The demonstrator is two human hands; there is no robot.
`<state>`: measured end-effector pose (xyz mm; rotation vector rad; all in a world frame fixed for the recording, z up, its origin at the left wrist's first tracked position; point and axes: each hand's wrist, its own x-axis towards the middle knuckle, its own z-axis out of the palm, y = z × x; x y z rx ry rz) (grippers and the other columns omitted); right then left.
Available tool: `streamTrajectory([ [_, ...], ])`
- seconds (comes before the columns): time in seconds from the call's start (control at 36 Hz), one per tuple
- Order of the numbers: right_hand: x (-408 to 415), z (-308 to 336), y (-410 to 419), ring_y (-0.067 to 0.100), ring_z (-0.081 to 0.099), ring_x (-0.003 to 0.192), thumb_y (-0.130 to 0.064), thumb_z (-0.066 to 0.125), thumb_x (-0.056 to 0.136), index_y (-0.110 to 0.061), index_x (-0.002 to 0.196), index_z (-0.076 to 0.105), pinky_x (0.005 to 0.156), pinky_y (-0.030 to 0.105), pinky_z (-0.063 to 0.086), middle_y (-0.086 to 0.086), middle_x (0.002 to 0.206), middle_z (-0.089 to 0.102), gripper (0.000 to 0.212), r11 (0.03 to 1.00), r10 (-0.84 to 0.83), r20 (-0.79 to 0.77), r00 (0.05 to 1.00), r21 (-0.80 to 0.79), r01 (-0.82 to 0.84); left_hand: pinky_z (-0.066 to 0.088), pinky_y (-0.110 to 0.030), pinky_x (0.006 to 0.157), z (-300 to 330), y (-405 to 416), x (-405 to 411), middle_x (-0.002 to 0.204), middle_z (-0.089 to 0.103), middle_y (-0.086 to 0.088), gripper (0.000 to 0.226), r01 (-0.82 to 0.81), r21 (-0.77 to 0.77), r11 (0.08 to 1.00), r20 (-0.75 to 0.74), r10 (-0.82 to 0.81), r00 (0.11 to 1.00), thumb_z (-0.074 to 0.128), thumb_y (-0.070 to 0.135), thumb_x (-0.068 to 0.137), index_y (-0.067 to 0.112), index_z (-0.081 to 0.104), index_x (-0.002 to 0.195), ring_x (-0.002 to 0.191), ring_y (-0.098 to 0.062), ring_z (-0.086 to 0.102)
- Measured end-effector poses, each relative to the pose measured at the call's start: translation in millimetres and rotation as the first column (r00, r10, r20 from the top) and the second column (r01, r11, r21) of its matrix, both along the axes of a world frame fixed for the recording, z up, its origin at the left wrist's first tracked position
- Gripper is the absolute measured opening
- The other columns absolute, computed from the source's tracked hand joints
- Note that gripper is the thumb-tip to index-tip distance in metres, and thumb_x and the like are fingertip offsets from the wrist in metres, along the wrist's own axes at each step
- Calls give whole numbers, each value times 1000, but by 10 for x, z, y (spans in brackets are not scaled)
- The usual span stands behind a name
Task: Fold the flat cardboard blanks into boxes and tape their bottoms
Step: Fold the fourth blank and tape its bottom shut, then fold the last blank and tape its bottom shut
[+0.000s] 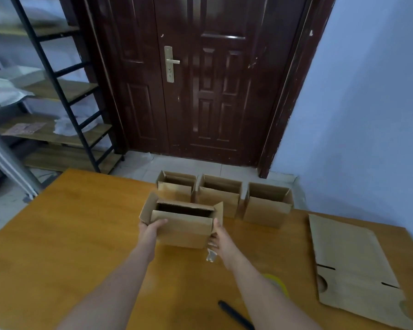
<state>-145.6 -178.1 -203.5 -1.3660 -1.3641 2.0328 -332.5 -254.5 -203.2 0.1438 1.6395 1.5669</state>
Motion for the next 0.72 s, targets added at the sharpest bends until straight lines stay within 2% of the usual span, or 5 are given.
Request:
streamTrajectory([
  [0.17, -418, -131, 15, 21, 42, 131, -64, 44, 86, -23, 145, 30, 110, 37, 34, 4, 144, 43, 73, 996, -37, 11, 999, -83, 38, 32, -52, 109, -222, 86, -399, 135, 46, -6, 74, -14, -75, 997, 59, 18, 998, 70, 20, 82, 24, 27, 142, 124, -30, 43],
  [0.33, -655, -240, 29, 23, 34, 138, -69, 51, 77, -23, 151, 15, 115, 39, 29, 5, 153, 28, 94, 988, -84, 28, 996, -124, 87, 35, -39, 105, -311, 159, -522, 132, 43, -11, 60, -16, -40, 999, 124, 21, 992, 59, 6, 90, 11, 27, 141, 125, -26, 41],
  [0.47, -706, -242, 50, 23, 29, 140, -59, 47, 89, -22, 150, 15, 116, 38, 26, 4, 154, 26, 78, 988, -98, 18, 995, -117, 100, 29, -44, 114, -417, 182, -630, 142, 37, -10, 60, 2, -15, 1000, 154, 0, 988, 60, 7, 91, 11, 28, 141, 133, -28, 37],
  [0.61, -701, -281, 41, 25, 28, 140, -73, 49, 70, -28, 151, 13, 117, 43, 23, 1, 156, 23, 100, 994, -33, 57, 998, -101, 39, 24, -47, 115, -446, 165, -642, 142, 38, -10, 57, 74, -26, 997, 121, -71, 990, 60, 10, 91, 15, 30, 140, 134, -28, 35],
  [0.72, -610, -237, 32, 27, 28, 141, -68, 45, 83, -26, 152, 11, 116, 46, 20, 0, 157, 20, 87, 995, -3, 117, 993, -97, 14, 24, -50, 113, -447, 128, -562, 148, 32, -4, 74, 35, -89, 995, 65, -30, 997, 63, 13, 89, 25, 20, 149, 138, -29, 29],
])
